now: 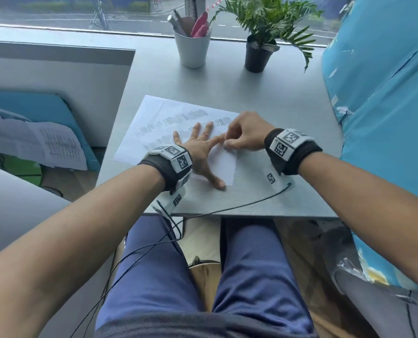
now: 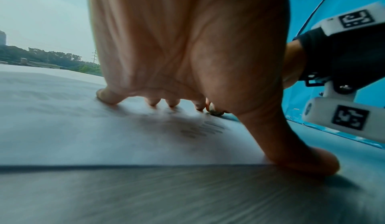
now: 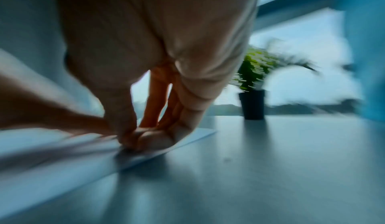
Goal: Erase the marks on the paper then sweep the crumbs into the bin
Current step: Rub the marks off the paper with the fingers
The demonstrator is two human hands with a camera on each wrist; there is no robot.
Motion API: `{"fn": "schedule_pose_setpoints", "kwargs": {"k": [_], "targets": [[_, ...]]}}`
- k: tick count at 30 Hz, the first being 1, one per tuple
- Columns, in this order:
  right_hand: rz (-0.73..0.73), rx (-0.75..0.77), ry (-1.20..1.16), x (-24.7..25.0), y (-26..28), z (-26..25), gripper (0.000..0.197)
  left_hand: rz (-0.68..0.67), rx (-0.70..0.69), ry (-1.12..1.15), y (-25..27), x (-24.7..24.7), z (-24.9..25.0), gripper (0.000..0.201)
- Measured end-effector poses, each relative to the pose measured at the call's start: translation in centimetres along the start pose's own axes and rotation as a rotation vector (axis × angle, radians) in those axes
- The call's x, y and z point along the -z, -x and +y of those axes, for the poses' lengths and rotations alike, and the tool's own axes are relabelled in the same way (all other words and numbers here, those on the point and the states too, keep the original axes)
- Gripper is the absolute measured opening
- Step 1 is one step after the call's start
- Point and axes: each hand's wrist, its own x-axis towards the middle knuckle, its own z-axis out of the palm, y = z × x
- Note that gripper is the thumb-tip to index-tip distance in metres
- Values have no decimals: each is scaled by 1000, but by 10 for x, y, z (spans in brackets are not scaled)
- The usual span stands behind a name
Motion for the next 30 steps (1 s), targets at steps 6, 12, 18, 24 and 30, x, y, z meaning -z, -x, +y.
{"fn": "schedule_pose_setpoints", "kwargs": {"k": [6, 12, 18, 24, 30], "targets": [[-86, 29, -16, -8, 4, -10, 10, -12, 0, -3, 0, 1, 1, 150], [-159, 123, -11, -21, 15, -20, 6, -25, 11, -17, 2, 2, 2, 152], [-118, 74, 4, -13, 7, -18, 8, -25, 10, -8, 2, 2, 1, 153], [44, -26, -4, -1, -1, -4, 10, -6, 2, -3, -1, 0, 0, 153], [-22, -1, -31, -6, 5, -12, 7, -16, -2, -10, -1, 1, 1, 153]]}}
